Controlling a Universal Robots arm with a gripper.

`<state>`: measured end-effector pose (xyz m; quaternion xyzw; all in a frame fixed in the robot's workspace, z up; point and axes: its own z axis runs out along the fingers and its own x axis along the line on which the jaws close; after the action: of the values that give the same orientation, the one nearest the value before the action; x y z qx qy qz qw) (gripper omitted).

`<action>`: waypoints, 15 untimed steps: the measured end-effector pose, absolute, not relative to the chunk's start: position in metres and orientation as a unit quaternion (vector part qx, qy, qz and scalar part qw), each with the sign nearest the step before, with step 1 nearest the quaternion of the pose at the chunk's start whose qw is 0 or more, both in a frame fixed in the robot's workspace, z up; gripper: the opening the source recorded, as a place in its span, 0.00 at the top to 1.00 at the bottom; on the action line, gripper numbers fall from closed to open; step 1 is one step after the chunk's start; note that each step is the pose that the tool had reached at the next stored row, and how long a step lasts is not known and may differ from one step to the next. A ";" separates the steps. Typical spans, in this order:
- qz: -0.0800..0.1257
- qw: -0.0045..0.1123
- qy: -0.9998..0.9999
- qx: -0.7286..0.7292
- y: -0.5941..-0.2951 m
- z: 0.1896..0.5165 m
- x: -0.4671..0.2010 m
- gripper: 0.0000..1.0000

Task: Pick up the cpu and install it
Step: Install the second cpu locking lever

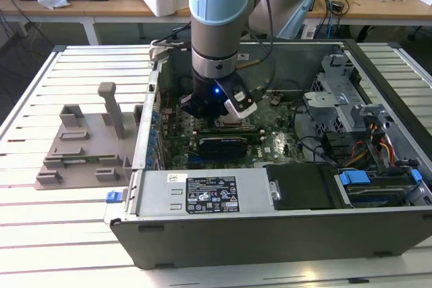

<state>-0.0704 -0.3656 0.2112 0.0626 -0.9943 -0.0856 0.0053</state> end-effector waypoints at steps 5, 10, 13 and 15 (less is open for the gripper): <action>-0.066 0.013 -0.996 0.062 -0.353 0.215 -0.052 0.89; -0.056 0.019 -0.996 0.061 -0.349 0.215 -0.040 0.89; -0.044 0.020 -0.997 0.061 -0.347 0.219 -0.040 0.89; -0.042 0.020 -0.997 0.061 -0.347 0.221 -0.040 0.89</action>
<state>-0.0398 -0.3468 0.2208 0.0613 -0.9970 -0.0423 0.0199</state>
